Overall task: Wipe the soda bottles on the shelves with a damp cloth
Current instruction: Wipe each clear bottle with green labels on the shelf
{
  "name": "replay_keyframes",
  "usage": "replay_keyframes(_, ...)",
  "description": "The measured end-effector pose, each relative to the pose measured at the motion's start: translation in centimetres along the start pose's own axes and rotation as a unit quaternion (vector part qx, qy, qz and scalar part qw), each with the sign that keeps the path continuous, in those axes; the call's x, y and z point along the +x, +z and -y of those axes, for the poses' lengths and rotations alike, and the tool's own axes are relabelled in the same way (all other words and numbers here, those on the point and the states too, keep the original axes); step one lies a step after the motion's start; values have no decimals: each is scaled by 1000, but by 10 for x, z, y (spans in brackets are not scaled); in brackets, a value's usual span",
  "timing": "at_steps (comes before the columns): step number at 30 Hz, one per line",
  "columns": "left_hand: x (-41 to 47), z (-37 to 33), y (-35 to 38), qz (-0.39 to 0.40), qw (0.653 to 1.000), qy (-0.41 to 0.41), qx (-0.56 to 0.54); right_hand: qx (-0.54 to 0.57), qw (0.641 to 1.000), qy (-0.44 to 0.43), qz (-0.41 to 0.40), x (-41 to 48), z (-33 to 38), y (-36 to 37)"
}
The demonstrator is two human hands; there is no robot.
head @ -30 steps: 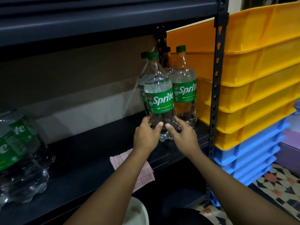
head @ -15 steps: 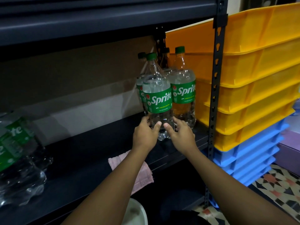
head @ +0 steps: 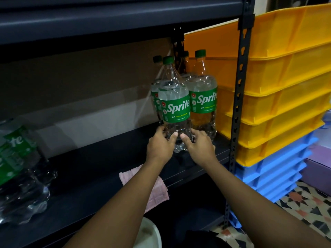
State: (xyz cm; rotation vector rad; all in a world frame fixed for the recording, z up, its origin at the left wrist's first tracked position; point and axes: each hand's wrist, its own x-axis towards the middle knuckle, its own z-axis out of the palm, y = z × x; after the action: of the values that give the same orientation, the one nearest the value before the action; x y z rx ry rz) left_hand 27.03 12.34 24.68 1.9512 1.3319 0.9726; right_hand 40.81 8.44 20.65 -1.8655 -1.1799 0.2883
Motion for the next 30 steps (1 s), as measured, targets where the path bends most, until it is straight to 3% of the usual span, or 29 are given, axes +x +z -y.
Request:
replay_keyframes(10,-9,2,-8,43,998,-27,-22,-11,999,45,1,-14,19,-15)
replay_keyframes(13,-38,11,-31,16,998,-15,-55,25,1000,4,5,-36,43,-8)
replay_keyframes(18,-97,47,-104,-39,997,5,-70,111,987,-67,97,-84,98,33)
replay_keyframes(24,-152,113,-191,-186,979,-29,-74,179,957,-115,195,-139,155,99)
replay_keyframes(30,-182,165,-238,-358,929,-70,-69,186,941,-146,243,-175,194,154)
